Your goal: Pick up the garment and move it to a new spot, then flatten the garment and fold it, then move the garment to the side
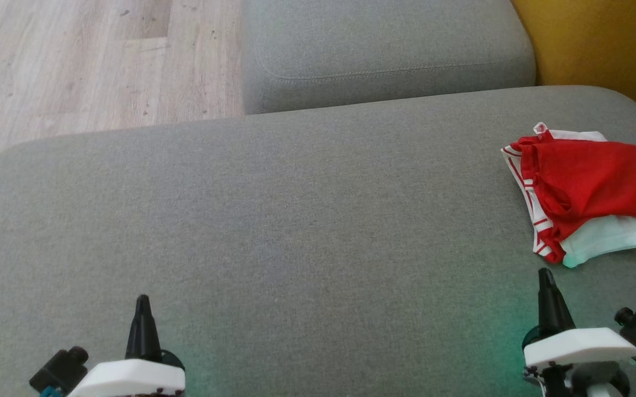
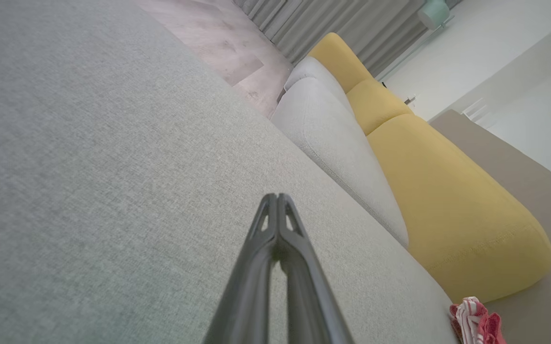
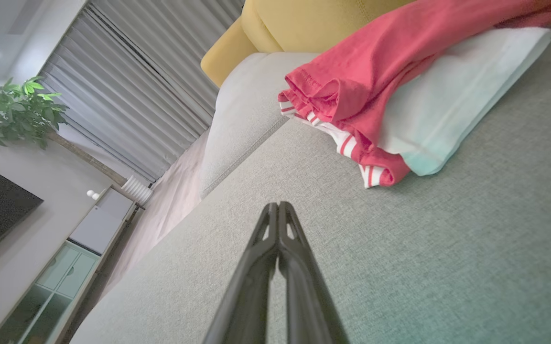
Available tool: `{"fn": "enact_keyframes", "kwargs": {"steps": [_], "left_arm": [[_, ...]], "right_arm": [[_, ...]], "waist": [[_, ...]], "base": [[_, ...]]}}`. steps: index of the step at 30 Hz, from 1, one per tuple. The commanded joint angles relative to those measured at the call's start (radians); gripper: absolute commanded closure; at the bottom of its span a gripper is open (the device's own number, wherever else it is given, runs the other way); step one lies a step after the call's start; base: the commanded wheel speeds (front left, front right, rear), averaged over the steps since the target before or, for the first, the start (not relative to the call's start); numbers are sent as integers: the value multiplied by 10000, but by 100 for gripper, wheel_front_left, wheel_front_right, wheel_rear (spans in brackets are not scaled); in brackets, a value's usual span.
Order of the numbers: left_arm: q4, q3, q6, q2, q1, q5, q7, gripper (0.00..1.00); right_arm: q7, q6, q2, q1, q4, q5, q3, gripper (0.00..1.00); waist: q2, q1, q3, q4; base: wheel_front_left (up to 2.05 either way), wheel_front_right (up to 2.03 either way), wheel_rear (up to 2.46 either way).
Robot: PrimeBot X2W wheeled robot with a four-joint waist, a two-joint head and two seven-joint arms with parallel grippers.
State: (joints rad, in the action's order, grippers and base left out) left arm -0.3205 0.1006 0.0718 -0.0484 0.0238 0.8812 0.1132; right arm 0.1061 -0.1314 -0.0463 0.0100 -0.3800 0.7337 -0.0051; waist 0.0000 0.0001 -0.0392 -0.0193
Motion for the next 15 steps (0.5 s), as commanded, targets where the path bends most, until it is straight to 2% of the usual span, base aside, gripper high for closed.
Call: {"fn": "enact_keyframes", "kwargs": {"steps": [1, 15], "left_arm": [[336, -259, 68, -12, -522, 244, -76, 100], [414, -617, 167, -14, -673, 1572, -491, 100]], "right_arm": [[-66, 3, -26, -522, 395, 311, 5, 100], [-468, 4, -29, -647, 576, 1906, -202, 100]], "waist": [[0, 0, 7, 4], [0, -1, 86, 40]], "base": [[0, 0, 0], [0, 0, 0]]}}
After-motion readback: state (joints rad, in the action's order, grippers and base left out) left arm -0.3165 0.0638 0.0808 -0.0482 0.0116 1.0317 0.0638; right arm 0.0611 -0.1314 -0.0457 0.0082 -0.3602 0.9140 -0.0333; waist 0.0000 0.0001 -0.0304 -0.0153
